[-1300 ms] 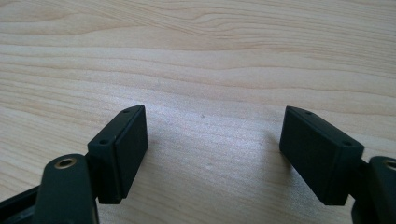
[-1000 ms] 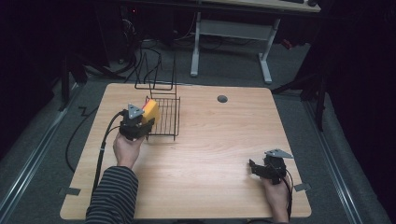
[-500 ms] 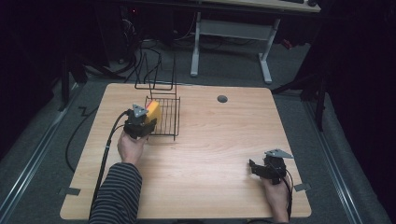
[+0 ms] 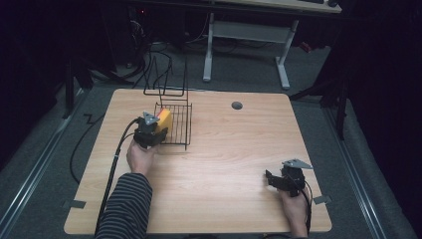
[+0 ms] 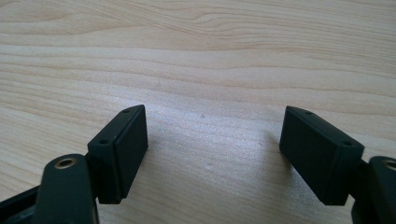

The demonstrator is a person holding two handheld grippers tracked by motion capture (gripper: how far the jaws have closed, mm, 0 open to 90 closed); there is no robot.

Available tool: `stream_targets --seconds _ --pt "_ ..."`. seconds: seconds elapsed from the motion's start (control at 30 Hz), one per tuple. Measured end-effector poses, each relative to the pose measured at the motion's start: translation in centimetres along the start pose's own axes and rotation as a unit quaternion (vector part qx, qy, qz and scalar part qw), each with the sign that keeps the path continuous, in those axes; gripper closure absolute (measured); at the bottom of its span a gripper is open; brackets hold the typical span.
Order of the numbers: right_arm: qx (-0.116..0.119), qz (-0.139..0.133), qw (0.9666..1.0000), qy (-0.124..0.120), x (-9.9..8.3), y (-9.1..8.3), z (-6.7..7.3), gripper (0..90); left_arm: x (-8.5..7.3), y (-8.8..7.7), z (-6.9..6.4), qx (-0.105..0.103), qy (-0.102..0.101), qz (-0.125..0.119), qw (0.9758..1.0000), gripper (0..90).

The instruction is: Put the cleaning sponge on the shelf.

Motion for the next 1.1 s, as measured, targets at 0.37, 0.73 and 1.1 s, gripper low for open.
stream_targets --seconds 0.37,0.73,1.1 --pt "0.000 0.000 1.0000 0.000 0.00 0.00 0.00 23.7 0.00 0.13 -0.01 -0.004 -0.005 0.002 1.0000 60.0" --pt "0.000 0.000 1.0000 0.000 0.00 0.00 0.00 23.7 -0.05 0.18 0.00 -0.001 -0.003 0.007 1.0000 55.4" --pt "0.000 0.000 1.0000 0.000 0.00 0.00 0.00 23.7 -0.03 0.16 0.12 -0.003 -0.009 0.009 0.9999 46.8"
Point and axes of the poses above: each handheld gripper's, and its own axes: y roughly forward along the jaws, x roughly out of its top, z roughly to its left, the point moved 1 cm from there along y, roughly forward along the jaws, and after that the axes turned 13 degrees about z, right-handed, at the moved point
